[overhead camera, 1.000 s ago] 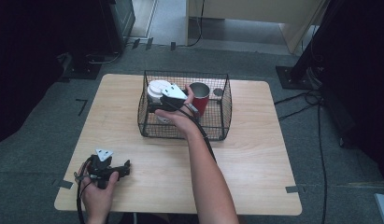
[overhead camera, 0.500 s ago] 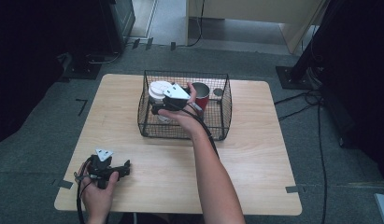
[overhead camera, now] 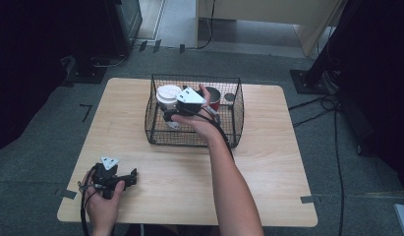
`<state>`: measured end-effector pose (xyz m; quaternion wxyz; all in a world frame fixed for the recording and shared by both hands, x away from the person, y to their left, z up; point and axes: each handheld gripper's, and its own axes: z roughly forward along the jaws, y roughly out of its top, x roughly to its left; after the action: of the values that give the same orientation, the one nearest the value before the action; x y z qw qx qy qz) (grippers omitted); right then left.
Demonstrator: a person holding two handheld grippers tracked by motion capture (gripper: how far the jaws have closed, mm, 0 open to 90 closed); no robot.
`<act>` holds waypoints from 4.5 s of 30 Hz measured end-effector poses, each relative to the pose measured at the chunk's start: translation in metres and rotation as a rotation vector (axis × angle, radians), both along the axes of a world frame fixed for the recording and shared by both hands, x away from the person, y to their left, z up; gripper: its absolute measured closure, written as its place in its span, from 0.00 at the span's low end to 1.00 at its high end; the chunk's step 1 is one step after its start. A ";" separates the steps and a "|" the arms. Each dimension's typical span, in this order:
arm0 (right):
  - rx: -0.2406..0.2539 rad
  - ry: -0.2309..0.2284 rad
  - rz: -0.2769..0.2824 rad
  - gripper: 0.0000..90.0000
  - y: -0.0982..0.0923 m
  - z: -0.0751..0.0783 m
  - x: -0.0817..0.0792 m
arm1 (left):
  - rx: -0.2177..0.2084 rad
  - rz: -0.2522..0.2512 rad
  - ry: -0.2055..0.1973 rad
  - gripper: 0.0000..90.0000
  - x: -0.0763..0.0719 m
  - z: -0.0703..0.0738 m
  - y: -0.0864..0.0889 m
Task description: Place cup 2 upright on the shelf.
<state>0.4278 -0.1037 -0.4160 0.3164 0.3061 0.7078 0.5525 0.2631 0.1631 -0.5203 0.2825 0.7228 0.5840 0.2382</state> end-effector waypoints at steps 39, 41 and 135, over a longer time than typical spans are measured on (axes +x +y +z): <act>0.060 0.041 -0.075 0.00 -0.059 0.009 -0.080 | -0.004 0.003 -0.002 0.00 0.000 0.000 0.000; 0.065 0.042 -0.079 0.00 -0.062 0.008 -0.085 | -0.004 0.003 -0.002 0.00 0.000 0.000 0.000; -0.028 0.413 -0.620 0.00 -0.316 -0.107 -0.245 | -0.002 -0.015 -0.003 0.00 -0.001 0.000 -0.002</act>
<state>0.1829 -0.4193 -0.5229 0.3234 0.6065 0.6378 0.3475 0.2623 0.1612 -0.5205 0.2858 0.7265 0.5784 0.2365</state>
